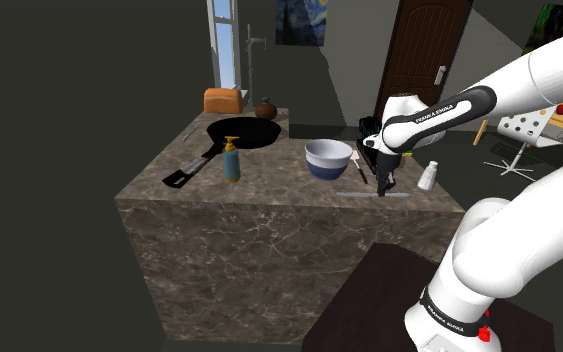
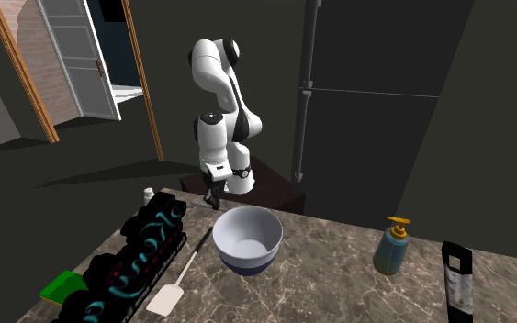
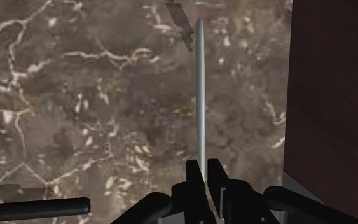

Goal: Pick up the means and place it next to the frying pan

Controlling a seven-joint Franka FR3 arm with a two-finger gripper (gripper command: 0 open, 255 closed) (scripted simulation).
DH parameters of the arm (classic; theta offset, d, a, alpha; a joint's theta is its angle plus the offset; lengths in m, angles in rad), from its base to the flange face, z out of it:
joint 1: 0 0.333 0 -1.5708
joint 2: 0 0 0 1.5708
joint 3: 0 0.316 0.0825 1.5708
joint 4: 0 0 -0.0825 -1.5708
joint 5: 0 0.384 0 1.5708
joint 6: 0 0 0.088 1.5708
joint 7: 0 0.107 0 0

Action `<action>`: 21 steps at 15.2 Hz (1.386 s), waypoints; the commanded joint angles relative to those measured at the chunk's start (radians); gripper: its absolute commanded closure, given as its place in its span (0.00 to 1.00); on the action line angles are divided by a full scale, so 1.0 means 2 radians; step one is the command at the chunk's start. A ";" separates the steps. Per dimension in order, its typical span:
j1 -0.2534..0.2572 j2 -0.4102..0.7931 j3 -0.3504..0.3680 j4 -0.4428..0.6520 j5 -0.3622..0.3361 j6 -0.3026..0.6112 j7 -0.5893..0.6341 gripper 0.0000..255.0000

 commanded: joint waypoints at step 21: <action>-0.007 -0.064 0.043 0.060 0.014 -0.123 0.000 1.00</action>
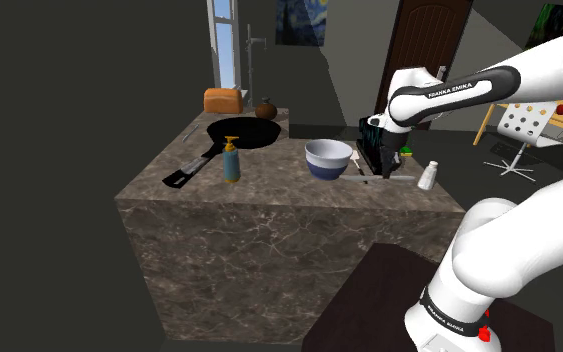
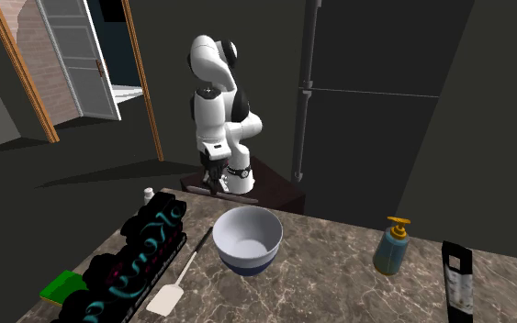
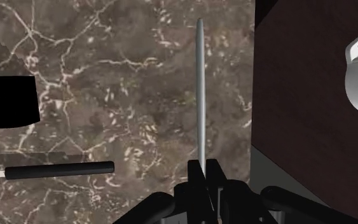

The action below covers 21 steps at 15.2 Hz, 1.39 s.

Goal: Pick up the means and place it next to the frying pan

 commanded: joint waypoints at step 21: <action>0.080 0.078 0.092 0.112 0.092 -0.054 0.094 1.00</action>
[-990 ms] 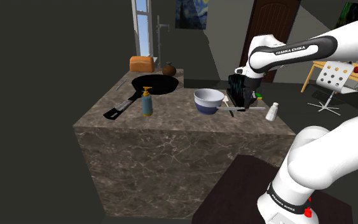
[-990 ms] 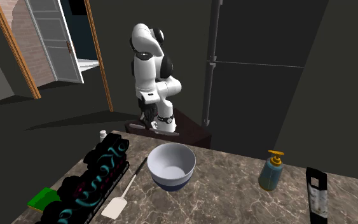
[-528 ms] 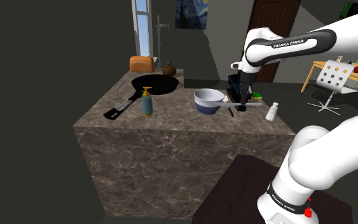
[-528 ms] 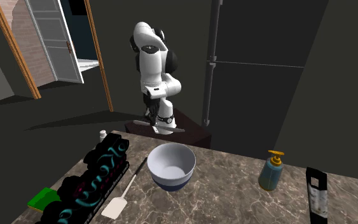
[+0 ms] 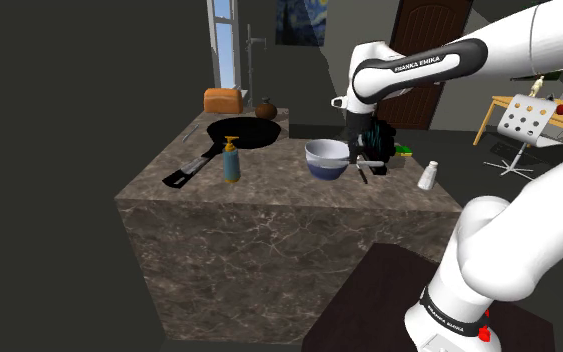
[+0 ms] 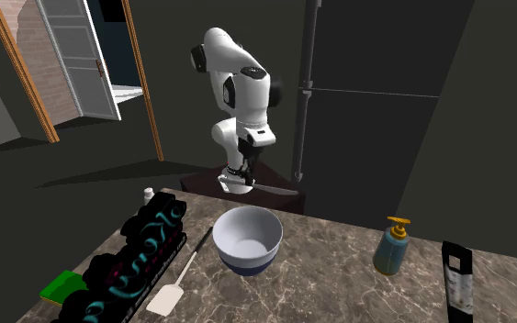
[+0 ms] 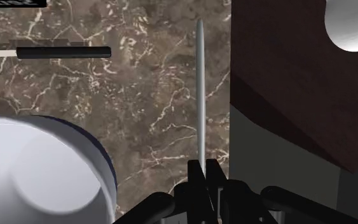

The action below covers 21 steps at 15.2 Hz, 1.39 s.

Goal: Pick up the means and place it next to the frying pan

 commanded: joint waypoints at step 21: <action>0.098 0.304 0.080 0.308 0.130 -0.028 0.114 1.00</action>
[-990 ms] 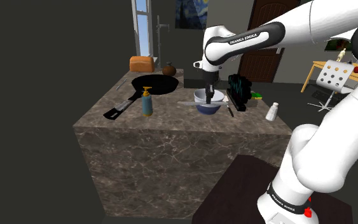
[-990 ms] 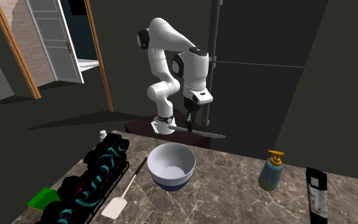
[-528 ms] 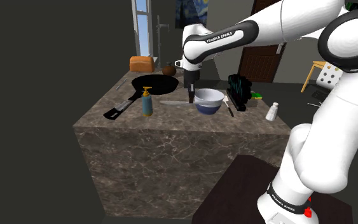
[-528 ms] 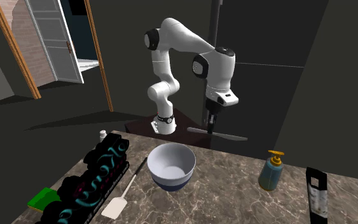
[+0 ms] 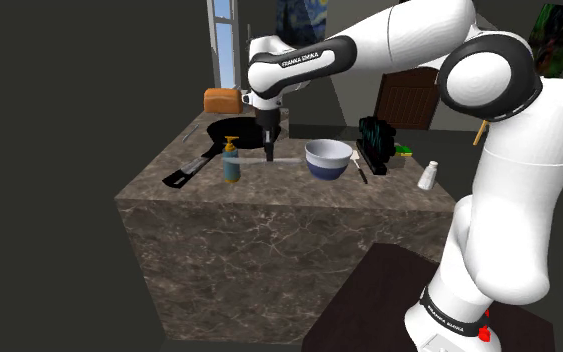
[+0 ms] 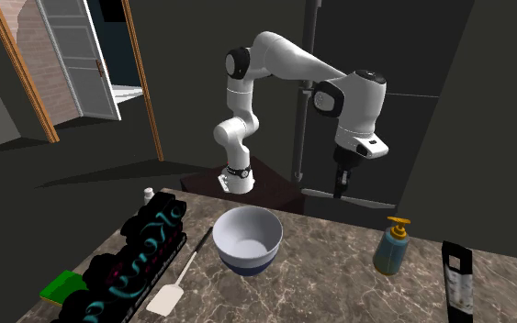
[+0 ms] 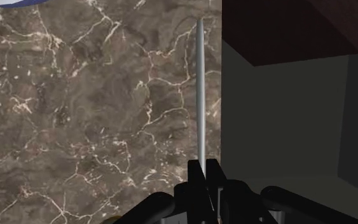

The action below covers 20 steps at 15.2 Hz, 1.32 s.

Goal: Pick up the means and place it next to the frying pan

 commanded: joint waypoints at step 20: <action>-0.002 0.052 0.005 -0.077 0.017 0.127 -0.004 1.00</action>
